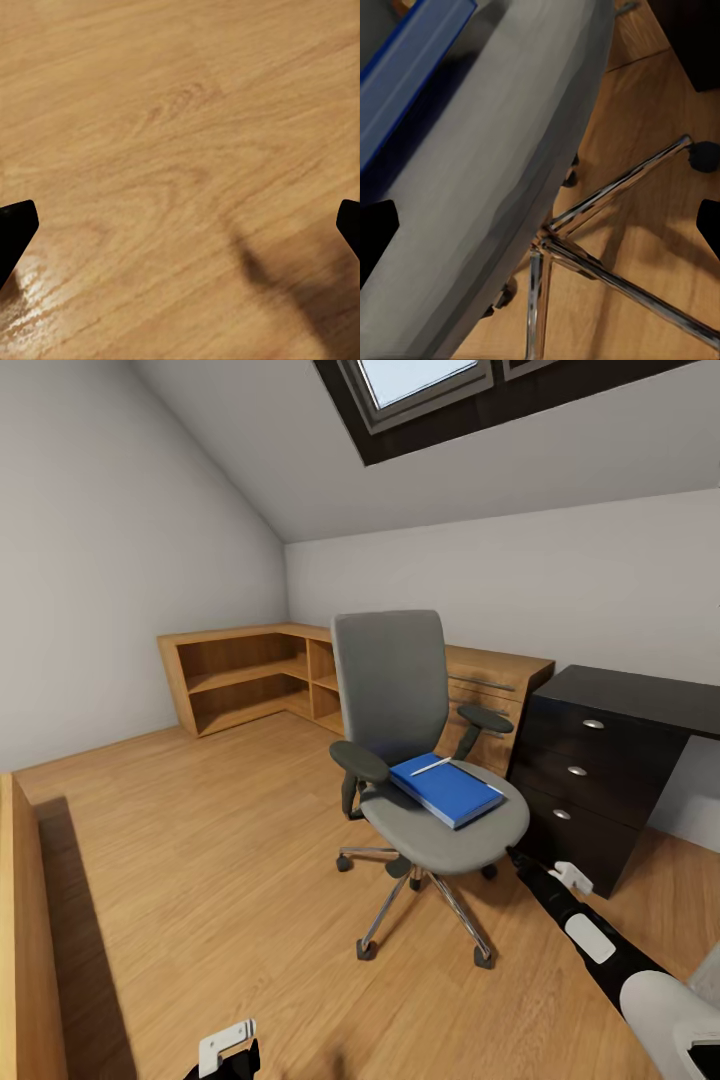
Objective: In the bedroom, organize the workspace by keeping the computer under the desk, ensuring the monitor is on the desk, placing the keyboard on the desk next to the monitor, placing the mouse on the desk next to the keyboard, moving the folder from the swivel chair onto the desk next to the mouse, stacking the notebook on top of the folder with the pen on top of the notebook, and positioning the swivel chair next to the desk.
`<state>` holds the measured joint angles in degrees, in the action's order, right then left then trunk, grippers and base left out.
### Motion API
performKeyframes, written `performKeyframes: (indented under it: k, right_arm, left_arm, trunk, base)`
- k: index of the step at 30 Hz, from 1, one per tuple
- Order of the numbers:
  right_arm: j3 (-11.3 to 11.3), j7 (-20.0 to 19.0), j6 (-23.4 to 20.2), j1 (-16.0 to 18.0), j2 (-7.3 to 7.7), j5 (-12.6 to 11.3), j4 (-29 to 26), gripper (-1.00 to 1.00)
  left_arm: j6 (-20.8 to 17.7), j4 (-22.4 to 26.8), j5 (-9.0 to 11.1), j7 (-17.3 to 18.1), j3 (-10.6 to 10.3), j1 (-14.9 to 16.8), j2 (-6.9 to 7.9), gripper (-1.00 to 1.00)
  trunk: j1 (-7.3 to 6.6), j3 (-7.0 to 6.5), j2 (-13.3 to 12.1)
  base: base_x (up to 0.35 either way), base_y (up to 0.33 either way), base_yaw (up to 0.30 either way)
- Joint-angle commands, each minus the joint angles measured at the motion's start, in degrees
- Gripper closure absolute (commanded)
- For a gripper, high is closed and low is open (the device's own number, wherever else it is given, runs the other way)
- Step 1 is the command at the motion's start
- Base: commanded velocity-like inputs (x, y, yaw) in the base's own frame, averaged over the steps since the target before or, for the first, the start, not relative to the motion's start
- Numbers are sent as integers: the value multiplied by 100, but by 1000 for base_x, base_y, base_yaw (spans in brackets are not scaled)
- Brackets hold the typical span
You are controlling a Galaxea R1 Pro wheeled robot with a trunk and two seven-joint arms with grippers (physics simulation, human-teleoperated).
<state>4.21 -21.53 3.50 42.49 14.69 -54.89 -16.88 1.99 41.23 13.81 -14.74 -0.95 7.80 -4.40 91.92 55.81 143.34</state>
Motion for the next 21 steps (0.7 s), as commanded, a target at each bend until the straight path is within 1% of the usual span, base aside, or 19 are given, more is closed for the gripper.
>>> performKeyframes:
  k: [1, 7, 21]
  right_arm:
    - [45, -40, 20, 5, 7, -50, 9, -100]
    - [45, -130, -17, 4, 14, -55, 3, -100]
    - [48, -159, -93, 0, 16, -41, 0, -100]
  left_arm:
    - [21, -2, 51, -21, -11, 2, 0, -100]
    - [21, -8, 51, -21, -11, 2, 0, -100]
    - [21, -10, 51, -21, -11, 2, 0, -100]
  trunk:
    - [-1, 5, 2]
    - [-1, 5, 2]
    - [-1, 5, 2]
  base:
    - [0, 0, 0]
    - [0, 0, 0]
    - [0, 0, 0]
